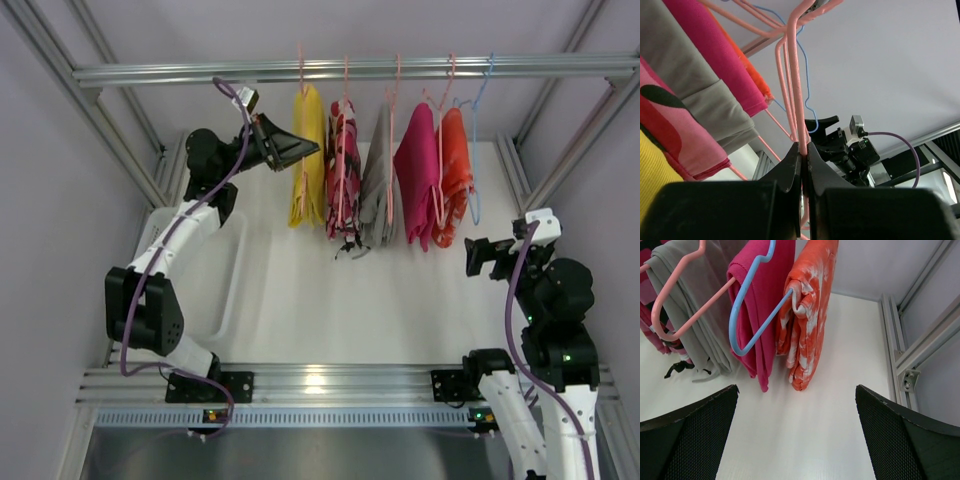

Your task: Remove the trousers from the hanger

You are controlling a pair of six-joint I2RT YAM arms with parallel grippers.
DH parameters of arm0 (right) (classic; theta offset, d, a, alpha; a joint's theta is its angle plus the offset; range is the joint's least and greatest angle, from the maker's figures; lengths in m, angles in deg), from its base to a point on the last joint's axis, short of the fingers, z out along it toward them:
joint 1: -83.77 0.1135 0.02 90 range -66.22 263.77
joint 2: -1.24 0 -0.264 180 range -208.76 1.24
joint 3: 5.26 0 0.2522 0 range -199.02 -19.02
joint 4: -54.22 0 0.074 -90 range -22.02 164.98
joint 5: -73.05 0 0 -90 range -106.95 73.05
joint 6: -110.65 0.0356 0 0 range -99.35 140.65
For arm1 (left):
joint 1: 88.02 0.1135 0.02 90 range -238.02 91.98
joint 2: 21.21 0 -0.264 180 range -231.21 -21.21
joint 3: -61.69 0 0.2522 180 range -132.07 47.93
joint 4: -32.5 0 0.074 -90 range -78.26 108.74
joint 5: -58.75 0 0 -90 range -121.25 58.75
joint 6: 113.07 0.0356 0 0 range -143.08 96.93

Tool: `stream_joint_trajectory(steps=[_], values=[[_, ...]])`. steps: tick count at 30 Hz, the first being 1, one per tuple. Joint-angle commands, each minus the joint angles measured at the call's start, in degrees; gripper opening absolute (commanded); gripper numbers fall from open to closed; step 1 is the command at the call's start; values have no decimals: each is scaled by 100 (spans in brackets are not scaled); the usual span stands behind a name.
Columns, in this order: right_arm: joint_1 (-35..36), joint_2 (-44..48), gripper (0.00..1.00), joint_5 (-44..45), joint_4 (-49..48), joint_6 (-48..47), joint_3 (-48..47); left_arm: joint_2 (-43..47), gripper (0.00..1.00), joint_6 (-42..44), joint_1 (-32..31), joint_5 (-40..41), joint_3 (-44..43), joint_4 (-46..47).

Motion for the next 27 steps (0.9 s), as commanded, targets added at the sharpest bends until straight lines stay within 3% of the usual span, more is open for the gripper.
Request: stream_joint_trajectory(steps=[1,9,14,20,24,27], values=[[-77,-99,100,-245,-344,-24,-206,336,0,551,9,110,-655,1147],[-85,-204,100,-877,-537,107,-363,1267,0,982,0,172,-296,567],[-77,-344,100,-1458,-923,335,-495,2109,0,1526,0,58,196,-388],[-68,-1011,99,-2327,-1678,1187,-934,3093,0,2194,0,145,935,-1557],[55,-1583,91,-2846,-2258,2075,-1277,3605,0,2826,0,478,1146,-2288],[633,-2084,86,-2734,-2664,2437,-1592,3948,0,2959,0,847,1357,-2640]])
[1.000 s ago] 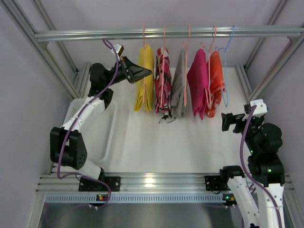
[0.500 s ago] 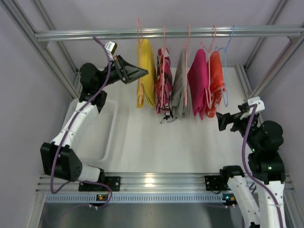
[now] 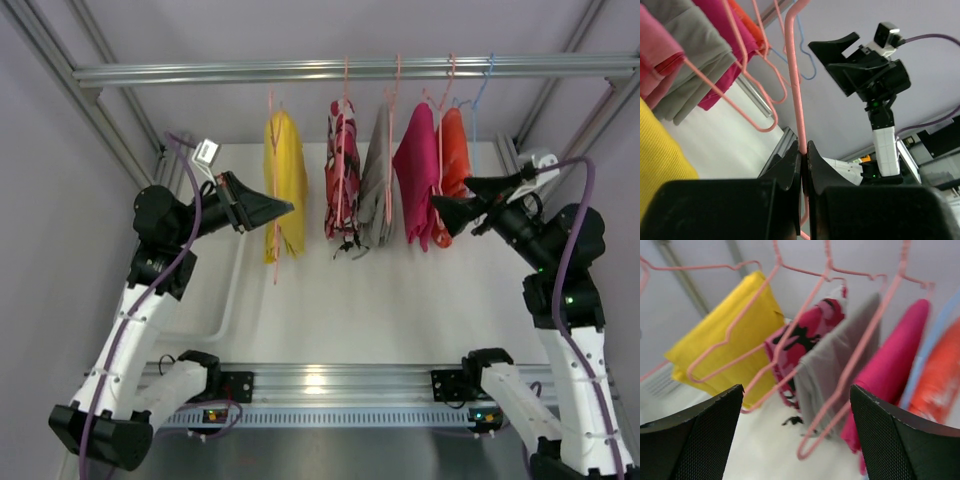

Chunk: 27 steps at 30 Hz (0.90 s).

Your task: Remove the trousers from the hanger

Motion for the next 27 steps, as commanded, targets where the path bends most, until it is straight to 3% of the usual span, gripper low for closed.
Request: stream_joint_trajectory(steps=[1,2,6,11,17,27], values=[[702,-524,86,-194,-940,638,-568,538,0,1010,0,678,28,290],[1409,-813,84,156,-861,464,-831,670,0,1176,0,801,81,167],[2654,-1535,78,449,-1061,724,-1324,847,0,1650,9,995,47,-326],[3182,-2553,75,90,-1772,2294,-1791,891,0,1836,27,952,-59,-502],[3578,-3257,73,106,-2574,3553,-1949,926,0,1784,18,785,-59,-380],[4026,-4093,69,106,-2618,3784,-2635,882,0,1117,9,582,-340,262]])
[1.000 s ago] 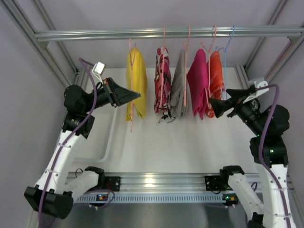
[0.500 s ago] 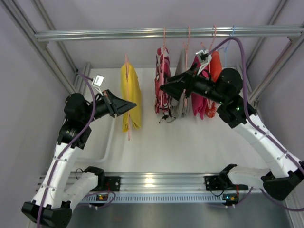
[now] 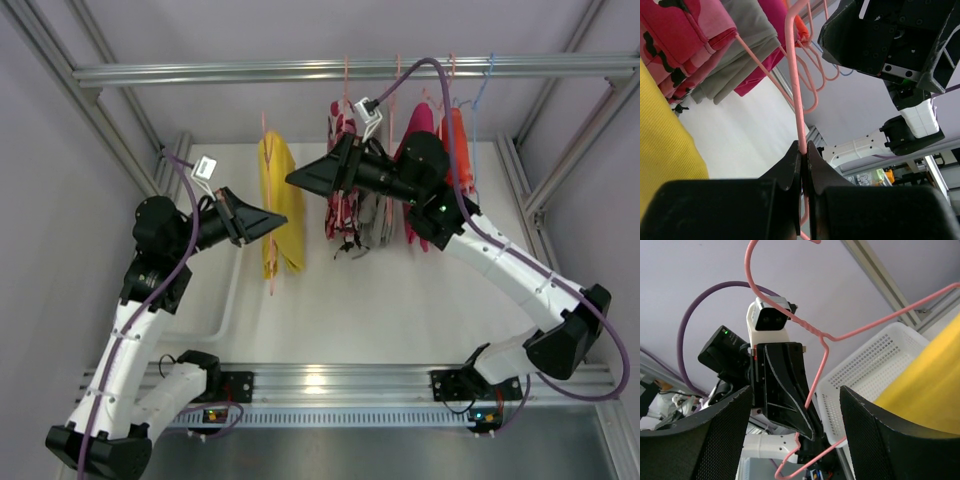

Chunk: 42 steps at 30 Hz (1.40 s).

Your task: Remove the trousers from the hanger

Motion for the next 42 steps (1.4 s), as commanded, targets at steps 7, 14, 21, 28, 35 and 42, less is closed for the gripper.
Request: stream_joint_trajectory(steps=[7,14,21,28,35,42], values=[[455,-550,67,61,-608,327,-586,215,0,-153,-6,-196,-710,2145],[648,-937,62,123,-801,476,-1016,250,0,-197,-41,-152,-658,2286],[841,-1245,49,166,-1003,661,-1184,294,0,-241,-76,-56,-517,2418],[876,-1447,18,272,-933,837,-1386,355,0,-110,-77,67,-421,2287],[736,-1263,0,246,-872,793,-1456,794,67,785,-77,865,-280,1174],[508,-1008,0,140,-819,881,-1421,1831,99,2226,-33,2931,-332,-610]])
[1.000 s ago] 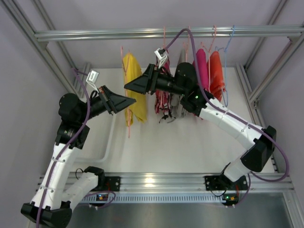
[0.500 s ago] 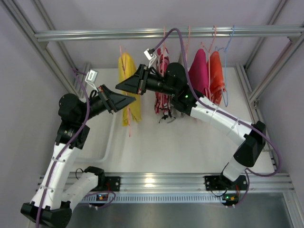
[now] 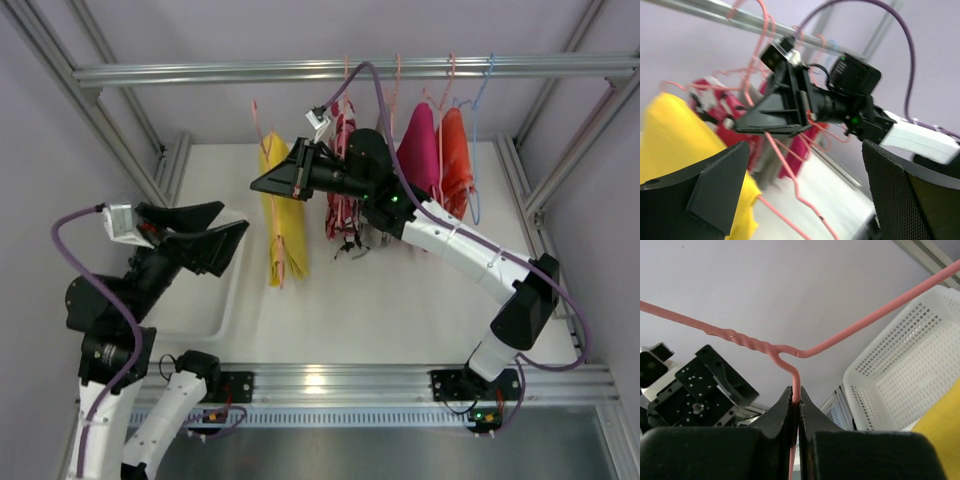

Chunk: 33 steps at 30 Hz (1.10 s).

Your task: Remove the trousers from the hanger

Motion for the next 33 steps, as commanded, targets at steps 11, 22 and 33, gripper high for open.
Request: stream_joint_trajectory(steps=[11,22,33], values=[[-159,509,0,108,-645,27,-828,1984,99,4276,35,1183,1818,-1957],[-160,316,0,416,-170,10,-1848,1713,99,5997,35,288,2162,-1535],[-177,369,0,855,357,1,-2516,1820,99,6695,35,145,3831,219]])
